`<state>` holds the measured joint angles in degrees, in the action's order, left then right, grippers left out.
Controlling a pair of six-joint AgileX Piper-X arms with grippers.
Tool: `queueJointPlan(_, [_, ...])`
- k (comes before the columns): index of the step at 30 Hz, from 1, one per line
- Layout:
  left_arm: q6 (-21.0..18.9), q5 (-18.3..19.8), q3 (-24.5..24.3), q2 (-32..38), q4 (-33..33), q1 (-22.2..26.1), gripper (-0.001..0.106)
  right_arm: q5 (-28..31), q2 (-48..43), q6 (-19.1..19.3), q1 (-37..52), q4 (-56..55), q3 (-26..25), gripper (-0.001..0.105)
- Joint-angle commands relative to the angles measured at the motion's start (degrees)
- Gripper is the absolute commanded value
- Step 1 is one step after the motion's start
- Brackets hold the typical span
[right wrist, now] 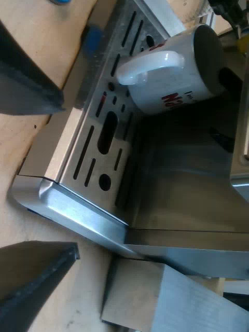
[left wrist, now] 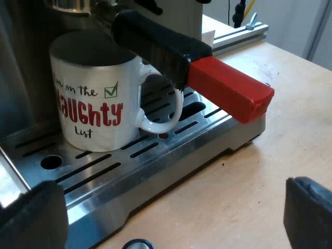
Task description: Remove mug from coffee machine
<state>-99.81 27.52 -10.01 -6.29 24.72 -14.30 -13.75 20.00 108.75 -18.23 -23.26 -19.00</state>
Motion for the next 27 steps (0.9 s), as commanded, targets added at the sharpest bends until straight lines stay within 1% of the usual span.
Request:
queueJointPlan(1, [0.30, 0.20, -0.27, -0.11, -1.25, -0.20, 0.086, -3.56, -0.08, 0.78, -0.89, 1.66, 1.31, 0.055])
queueJointPlan(4, [0.30, 0.20, -0.27, -0.11, -1.25, -0.20, 0.086, -3.88, -0.08, 0.78, -4.04, 1.66, 1.91, 0.055])
queueJointPlan(6, [0.30, 0.20, -0.27, -0.11, -1.25, -0.20, 0.086, -2.69, -0.08, 0.78, -6.94, 1.66, 2.09, 0.059])
queueJointPlan(8, [0.30, 0.20, -0.27, -0.11, -1.25, -0.20, 0.086, 1.10, -0.08, 0.78, -11.10, 3.48, 2.58, 0.065])
queueJointPlan(13, [0.30, 0.20, -0.27, -0.11, -1.25, -0.20, 0.086, 9.17, 0.37, 0.78, -19.41, 6.95, 2.61, 0.064])
queueJointPlan(15, [0.30, 0.20, -0.27, -0.11, -1.25, -0.20, 0.086, 14.07, 2.35, 0.62, -23.80, 8.21, 2.61, 0.064])
queueJointPlan(18, [0.30, 0.20, -0.27, -0.11, -1.44, -0.20, 0.086, 17.24, 5.47, 0.63, -28.17, 10.10, 2.61, 0.064])
queueJointPlan(22, [0.30, 0.20, -0.27, -0.11, -1.42, -0.20, 0.086, 24.31, 12.76, 0.33, -33.18, 17.70, 2.61, 0.065])
queueJointPlan(23, [0.30, 0.20, -0.27, -0.11, -1.42, -0.20, 0.086, 25.16, 13.55, 0.15, -33.46, 18.80, 2.61, 0.065])
queueJointPlan(24, [0.30, 0.20, -0.27, -0.11, -1.42, -0.20, 0.086, 25.91, 15.66, -1.40, -33.89, 20.57, 2.61, 0.065])
queueJointPlan(25, [0.30, 0.20, -0.27, -0.11, -1.42, -0.20, 0.086, 26.63, 18.25, -4.18, -33.96, 22.73, 2.61, 0.065])
queueJointPlan(26, [0.30, 0.20, -0.27, -0.11, -1.42, -0.20, 0.086, 26.81, 19.59, -5.13, -33.96, 23.26, 2.61, 0.065])
queueJointPlan(27, [0.30, 0.20, -0.27, -0.11, -1.42, -0.20, 0.086, 26.86, 21.83, -7.66, -33.96, 25.36, 2.61, 0.065])
